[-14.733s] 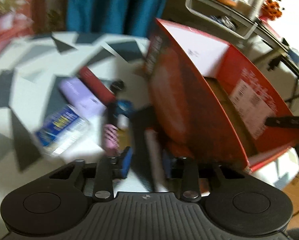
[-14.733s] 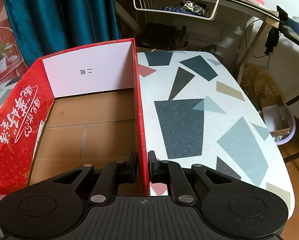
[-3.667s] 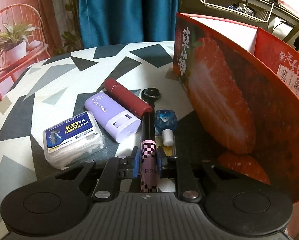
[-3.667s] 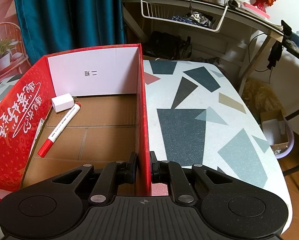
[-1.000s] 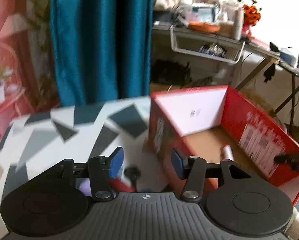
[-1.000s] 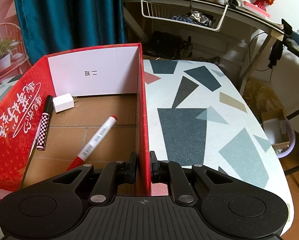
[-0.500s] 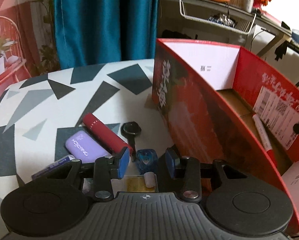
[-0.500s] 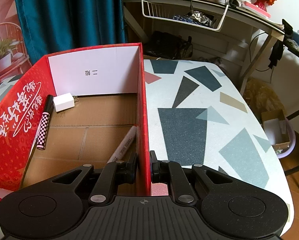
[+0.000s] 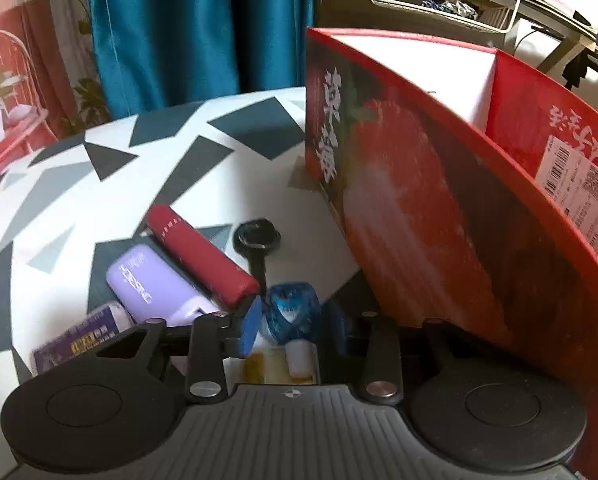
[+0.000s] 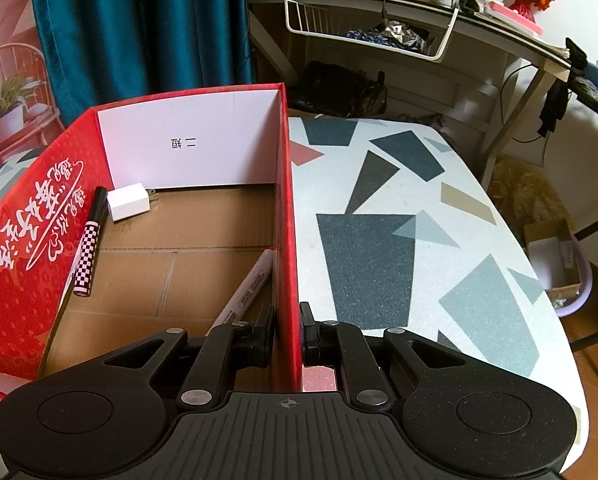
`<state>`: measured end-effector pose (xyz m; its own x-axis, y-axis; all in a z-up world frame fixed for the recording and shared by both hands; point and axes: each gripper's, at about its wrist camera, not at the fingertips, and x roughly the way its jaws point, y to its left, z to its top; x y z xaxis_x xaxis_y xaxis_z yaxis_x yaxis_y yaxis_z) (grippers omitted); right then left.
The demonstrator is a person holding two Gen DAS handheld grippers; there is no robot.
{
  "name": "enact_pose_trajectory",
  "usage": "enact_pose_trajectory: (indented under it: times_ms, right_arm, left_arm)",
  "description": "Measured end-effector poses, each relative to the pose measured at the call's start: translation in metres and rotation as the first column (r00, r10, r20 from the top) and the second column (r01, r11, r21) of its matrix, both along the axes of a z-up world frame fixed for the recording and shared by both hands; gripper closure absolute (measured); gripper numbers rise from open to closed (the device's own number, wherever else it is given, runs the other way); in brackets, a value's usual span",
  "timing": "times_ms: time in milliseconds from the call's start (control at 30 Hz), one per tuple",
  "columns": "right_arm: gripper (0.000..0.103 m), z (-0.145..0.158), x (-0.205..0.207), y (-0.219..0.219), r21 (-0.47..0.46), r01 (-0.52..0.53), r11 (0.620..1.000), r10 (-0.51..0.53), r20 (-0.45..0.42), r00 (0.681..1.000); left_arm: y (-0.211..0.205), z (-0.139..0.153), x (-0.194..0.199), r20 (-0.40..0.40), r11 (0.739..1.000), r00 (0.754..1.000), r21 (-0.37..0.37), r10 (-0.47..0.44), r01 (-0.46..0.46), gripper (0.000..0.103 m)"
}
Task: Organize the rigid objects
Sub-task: 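Move the left gripper back to the items and close on blue correction tape, then carry the blue correction tape into the red box and open the left gripper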
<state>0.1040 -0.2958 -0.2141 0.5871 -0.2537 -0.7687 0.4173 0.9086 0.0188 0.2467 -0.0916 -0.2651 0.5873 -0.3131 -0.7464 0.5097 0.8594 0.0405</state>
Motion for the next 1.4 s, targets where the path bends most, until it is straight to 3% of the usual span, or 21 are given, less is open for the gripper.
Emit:
enact_pose_trajectory:
  times_ms: [333,633,767,867,1033,1133,1400]
  right_arm:
    - [0.092,-0.001,0.000,0.000,0.005,0.001,1.000,-0.001,0.002,1.000]
    - [0.092,-0.001,0.000,0.000,0.005,0.000,1.000,0.000,0.001,1.000]
    - [0.092,-0.001,0.000,0.000,0.004,0.001,1.000,-0.001,0.002,1.000]
    - [0.092,-0.001,0.000,0.000,0.005,0.001,1.000,-0.001,0.003,1.000]
    - [0.092,-0.001,-0.001,-0.002,0.009,-0.007,1.000,0.007,0.005,1.000]
    - [0.093,-0.001,-0.001,-0.003,0.008,-0.013,1.000,0.013,0.004,1.000]
    - [0.092,-0.001,-0.001,-0.002,0.011,-0.012,1.000,0.011,0.010,1.000]
  left_arm:
    - [0.008,0.013,-0.017,0.029,0.999,0.999,-0.017,-0.043,0.043,0.071]
    - [0.011,0.073,-0.022,0.178,0.994,0.984,-0.101,-0.019,0.038,0.071]
    - [-0.005,0.102,-0.023,0.242,0.986,0.968,-0.134,-0.061,0.096,0.071]
    - [-0.023,0.112,-0.026,0.271,0.981,0.955,-0.120,-0.117,0.155,0.071]
    - [-0.052,0.105,-0.025,0.280,0.973,0.941,-0.073,-0.191,0.219,0.071]
    - [-0.064,0.093,-0.022,0.261,0.975,0.944,-0.044,-0.201,0.220,0.071]
    - [-0.066,0.079,-0.009,0.235,0.967,0.943,-0.048,-0.234,0.252,0.070]
